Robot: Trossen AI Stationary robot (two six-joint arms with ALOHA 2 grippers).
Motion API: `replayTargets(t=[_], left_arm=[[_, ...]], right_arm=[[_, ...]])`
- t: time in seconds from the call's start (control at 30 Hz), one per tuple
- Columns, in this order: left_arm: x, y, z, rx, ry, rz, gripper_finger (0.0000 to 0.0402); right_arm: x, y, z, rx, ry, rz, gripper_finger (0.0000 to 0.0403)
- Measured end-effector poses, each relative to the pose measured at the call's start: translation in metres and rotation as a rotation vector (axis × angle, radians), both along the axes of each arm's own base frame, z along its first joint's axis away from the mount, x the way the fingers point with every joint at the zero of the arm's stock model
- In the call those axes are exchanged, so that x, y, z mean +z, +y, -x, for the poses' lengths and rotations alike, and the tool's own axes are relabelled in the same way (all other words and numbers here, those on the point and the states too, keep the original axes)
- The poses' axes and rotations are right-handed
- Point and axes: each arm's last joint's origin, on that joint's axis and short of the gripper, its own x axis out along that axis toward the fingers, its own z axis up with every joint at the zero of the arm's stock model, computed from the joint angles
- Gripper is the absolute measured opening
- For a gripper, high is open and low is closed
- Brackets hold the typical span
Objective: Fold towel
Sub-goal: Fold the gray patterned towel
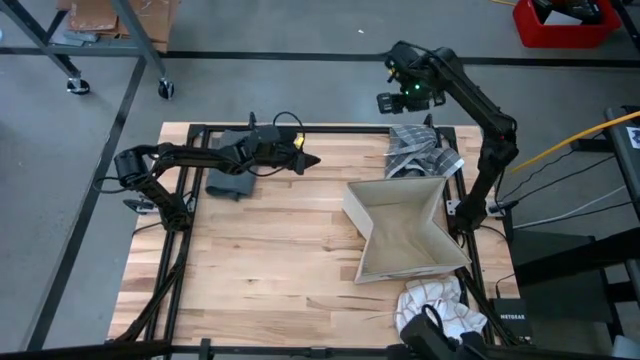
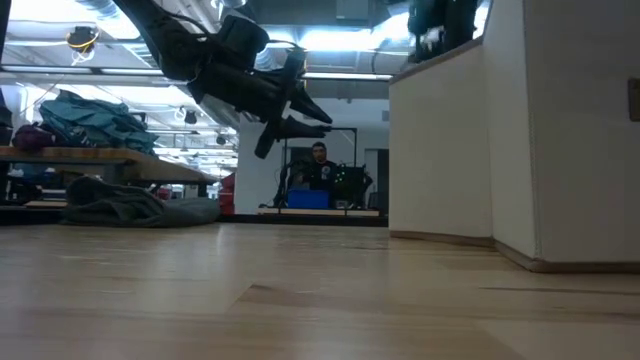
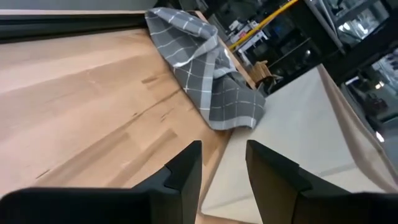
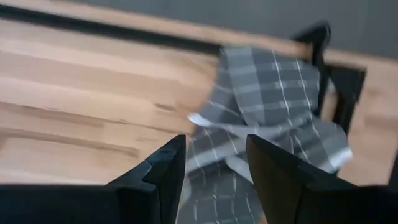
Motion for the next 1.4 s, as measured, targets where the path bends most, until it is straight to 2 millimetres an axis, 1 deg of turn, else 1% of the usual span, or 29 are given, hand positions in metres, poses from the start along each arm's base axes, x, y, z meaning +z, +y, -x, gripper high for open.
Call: replayTargets(t=[0.1, 0.23, 0.4, 0.53, 0.7, 0.9, 1.03, 1.27, 1.4], left_arm=[[0.0, -0.001, 0.0, -0.013, 0.008, -0.035, 0.0117], [-0.001, 0.0, 0.0, -0.02, 0.02, -0.06, 0.0117], [-0.003, -0.001, 0.001, -0.022, 0.046, -0.048, 0.0117], [-0.006, -0.001, 0.002, -0.031, 0.079, -0.061, 0.0117], [-0.008, -0.001, 0.003, -0.049, 0.11, -0.096, 0.0117], [-0.01, -0.002, 0.003, -0.058, 0.133, -0.105, 0.0117], [-0.011, -0.002, 0.003, -0.057, 0.133, -0.104, 0.0117], [-0.011, -0.002, 0.003, -0.057, 0.133, -0.102, 0.0117], [-0.011, -0.002, 0.003, -0.056, 0.133, -0.102, 0.0117]], right_arm=[[-0.026, -0.003, 0.002, -0.019, 0.071, -0.073, 0.0172], [-0.057, -0.001, 0.003, -0.017, 0.159, -0.165, 0.0172], [-0.085, 0.002, 0.007, -0.02, 0.25, -0.229, 0.0172], [-0.097, 0.001, 0.008, -0.024, 0.295, -0.203, 0.0172], [-0.111, -0.005, 0.003, -0.008, 0.267, -0.133, 0.0172], [-0.13, -0.008, 0.001, 0.158, 0.287, -0.104, 0.0172], [-0.138, -0.008, 0.003, 0.222, 0.368, -0.077, 0.0172], [-0.158, -0.003, 0.008, 0.415, 0.431, -0.133, 0.0172], [-0.168, -0.001, 0.01, 0.46, 0.437, -0.142, 0.0172]])
